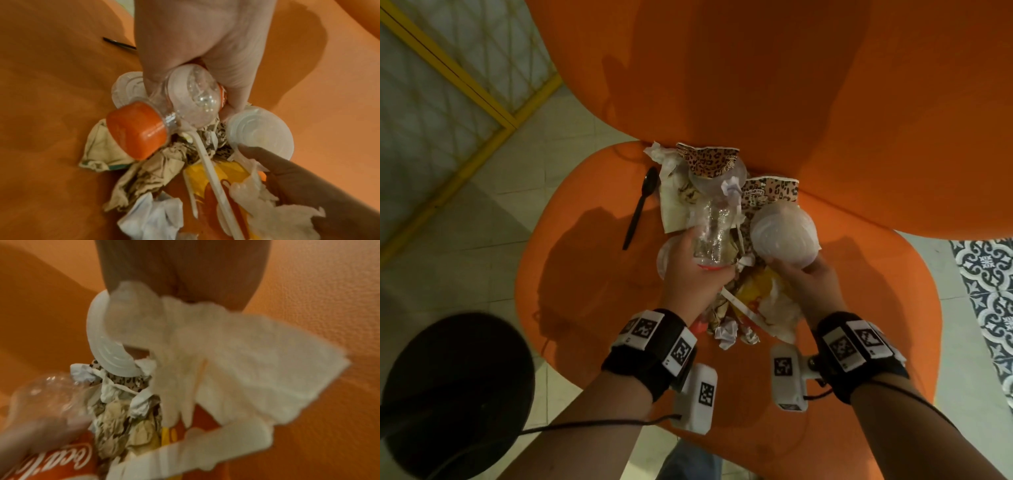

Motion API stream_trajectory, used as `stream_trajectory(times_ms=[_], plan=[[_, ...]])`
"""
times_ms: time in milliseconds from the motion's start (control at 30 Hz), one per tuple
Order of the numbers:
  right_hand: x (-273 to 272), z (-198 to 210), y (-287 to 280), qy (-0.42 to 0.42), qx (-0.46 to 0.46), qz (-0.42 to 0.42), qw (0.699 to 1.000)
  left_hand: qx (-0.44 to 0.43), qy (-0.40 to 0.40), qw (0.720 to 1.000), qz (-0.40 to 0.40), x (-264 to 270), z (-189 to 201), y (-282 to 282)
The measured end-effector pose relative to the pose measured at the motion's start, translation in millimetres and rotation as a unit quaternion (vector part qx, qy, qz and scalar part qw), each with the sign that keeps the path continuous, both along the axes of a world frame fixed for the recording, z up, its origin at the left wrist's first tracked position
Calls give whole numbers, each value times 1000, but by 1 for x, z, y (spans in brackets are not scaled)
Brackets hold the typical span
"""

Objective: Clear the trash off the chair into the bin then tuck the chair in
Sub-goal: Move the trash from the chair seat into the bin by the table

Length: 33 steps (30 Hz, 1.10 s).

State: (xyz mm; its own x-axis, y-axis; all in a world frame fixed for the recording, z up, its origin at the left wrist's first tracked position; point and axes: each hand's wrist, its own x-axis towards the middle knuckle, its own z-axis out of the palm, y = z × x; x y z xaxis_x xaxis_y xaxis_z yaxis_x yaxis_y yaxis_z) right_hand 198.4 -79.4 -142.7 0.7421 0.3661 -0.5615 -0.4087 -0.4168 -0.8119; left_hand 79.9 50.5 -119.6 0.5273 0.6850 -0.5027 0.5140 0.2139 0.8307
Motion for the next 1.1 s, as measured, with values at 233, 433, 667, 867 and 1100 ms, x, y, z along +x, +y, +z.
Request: stream_trajectory(times_ms=[233,433,667,867,1100], plan=[[1,12,-7,17,2,-18,1000,31,-4,999,6,-20,4,0],[7,25,-12,-6,-6,-63,998,33,-25,997,68,-26,11,1],[16,38,-15,0,16,-97,995,32,-44,992,111,-22,22,6],[22,42,-30,107,35,-129,985,-10,-68,986,152,-22,37,-4],[20,63,-55,63,-60,-78,993,39,-55,982,175,-23,62,-41]])
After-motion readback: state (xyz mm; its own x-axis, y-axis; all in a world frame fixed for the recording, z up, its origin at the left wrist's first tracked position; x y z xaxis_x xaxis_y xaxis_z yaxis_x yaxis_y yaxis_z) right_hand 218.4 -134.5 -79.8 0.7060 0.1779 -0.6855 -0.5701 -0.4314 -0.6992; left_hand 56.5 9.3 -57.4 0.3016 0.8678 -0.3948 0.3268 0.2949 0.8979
